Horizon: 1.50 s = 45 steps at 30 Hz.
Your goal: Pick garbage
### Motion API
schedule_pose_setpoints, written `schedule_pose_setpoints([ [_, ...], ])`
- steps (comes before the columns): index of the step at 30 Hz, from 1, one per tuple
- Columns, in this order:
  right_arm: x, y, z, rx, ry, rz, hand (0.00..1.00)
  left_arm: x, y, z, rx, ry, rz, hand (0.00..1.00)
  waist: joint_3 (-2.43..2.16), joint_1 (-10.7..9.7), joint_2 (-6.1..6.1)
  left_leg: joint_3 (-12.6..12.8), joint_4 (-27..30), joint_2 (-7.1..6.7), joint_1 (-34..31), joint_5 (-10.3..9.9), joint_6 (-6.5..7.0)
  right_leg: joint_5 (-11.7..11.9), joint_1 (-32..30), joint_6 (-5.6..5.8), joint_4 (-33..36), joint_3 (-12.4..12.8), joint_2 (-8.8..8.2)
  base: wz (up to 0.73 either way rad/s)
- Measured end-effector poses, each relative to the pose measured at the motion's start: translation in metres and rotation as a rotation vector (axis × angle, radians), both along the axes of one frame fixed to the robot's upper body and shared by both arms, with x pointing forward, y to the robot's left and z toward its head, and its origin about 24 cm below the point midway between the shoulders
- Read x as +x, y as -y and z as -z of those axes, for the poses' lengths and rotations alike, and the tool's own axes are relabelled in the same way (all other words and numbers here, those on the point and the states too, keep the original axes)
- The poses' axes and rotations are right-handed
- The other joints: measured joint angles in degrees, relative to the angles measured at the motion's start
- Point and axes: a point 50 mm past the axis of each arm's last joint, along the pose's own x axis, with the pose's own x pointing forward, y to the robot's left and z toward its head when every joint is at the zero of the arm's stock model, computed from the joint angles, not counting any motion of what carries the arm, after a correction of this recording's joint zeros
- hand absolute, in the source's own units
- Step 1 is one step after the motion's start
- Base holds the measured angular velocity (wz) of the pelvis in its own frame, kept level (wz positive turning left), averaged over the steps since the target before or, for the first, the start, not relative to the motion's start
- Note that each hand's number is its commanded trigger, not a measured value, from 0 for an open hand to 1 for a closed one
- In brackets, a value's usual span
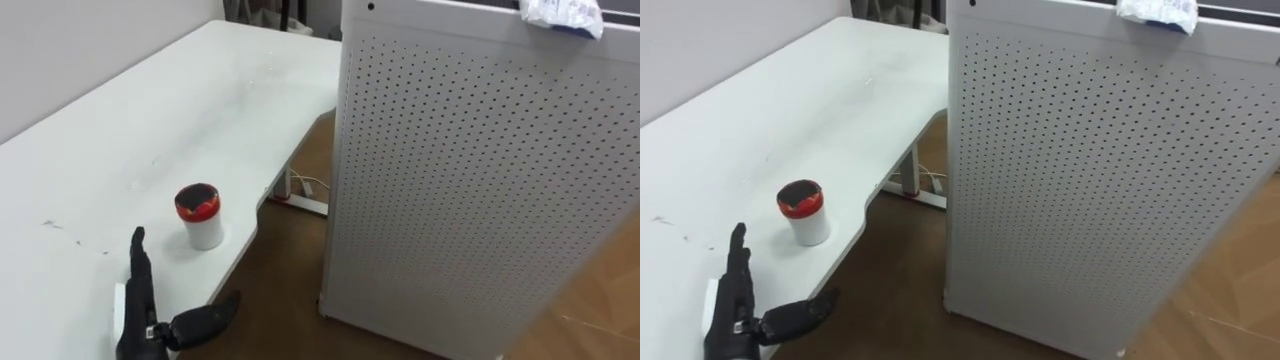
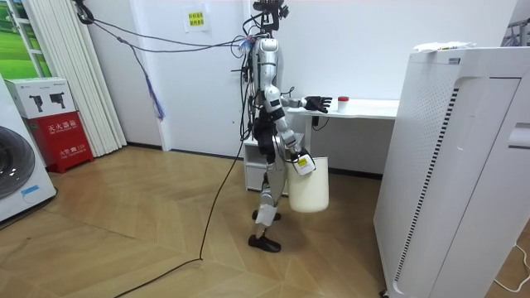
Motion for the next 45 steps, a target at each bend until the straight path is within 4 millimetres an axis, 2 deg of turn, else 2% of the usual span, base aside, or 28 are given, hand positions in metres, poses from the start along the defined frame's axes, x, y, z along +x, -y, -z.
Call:
schedule_pose_setpoints([
  [4, -0.001, 0.000, 0.001, 0.001, -0.017, 0.003, 1.00, 0.005, -0.003, 0.000, -0.038, 0.000, -0.043, 0.00, -0.17, -1.0, 0.37, -0.6, -0.1, 0.22, 0.2, 0.2, -0.33, 0.4, 0.2, -0.27, -0.6, 0.1, 0.45, 0.02],
  [14, -0.003, -0.003, 0.002, -0.006, -0.030, -0.027, 1.00, 0.020, -0.004, -0.002, -0.062, 0.003, -0.084, 0.00, 0.07, -1.4, 0.22, 0.0, -0.2, 0.41, 0.6, 0.3, -0.53, 0.4, 0.4, -0.37, -0.5, 0.0, 0.49, 0.00],
  [21, -0.002, -0.004, 0.002, -0.022, -0.037, -0.057, 1.00, 0.049, -0.014, -0.020, -0.208, 0.049, -0.168, 0.00, 0.02, -1.7, 0.12, 0.8, 0.2, 0.95, -0.3, 0.4, -0.58, 0.6, -0.8, -0.60, -0.6, 1.5, 0.93, -0.05],
  [31, -0.005, -0.006, 0.002, -0.012, -0.054, -0.056, 1.00, 0.063, -0.018, -0.021, -0.216, 0.005, -0.178, 0.00, 0.35, -2.8, 0.86, 0.8, -0.1, 0.87, -0.3, 0.3, -0.60, 0.6, -0.3, -0.61, -0.6, 1.4, 0.89, 0.01],
  [37, -0.007, -0.010, 0.003, -0.001, -0.071, -0.065, 1.00, 0.063, -0.020, -0.020, -0.220, -0.009, -0.188, 0.00, 0.09, -3.1, 1.37, 1.1, 0.2, 0.90, -0.1, 0.4, -0.65, 0.6, -0.3, -0.63, -0.8, 1.6, 0.98, 0.00],
  [45, -0.004, -0.016, 0.003, 0.004, -0.073, -0.112, 1.00, 0.073, -0.020, -0.024, -0.226, -0.029, -0.186, 0.00, 0.09, -3.1, 1.76, 2.0, 0.8, 1.12, -0.7, 0.4, -0.65, 0.6, -0.6, -0.65, -0.8, 1.6, 0.96, 0.00],
])
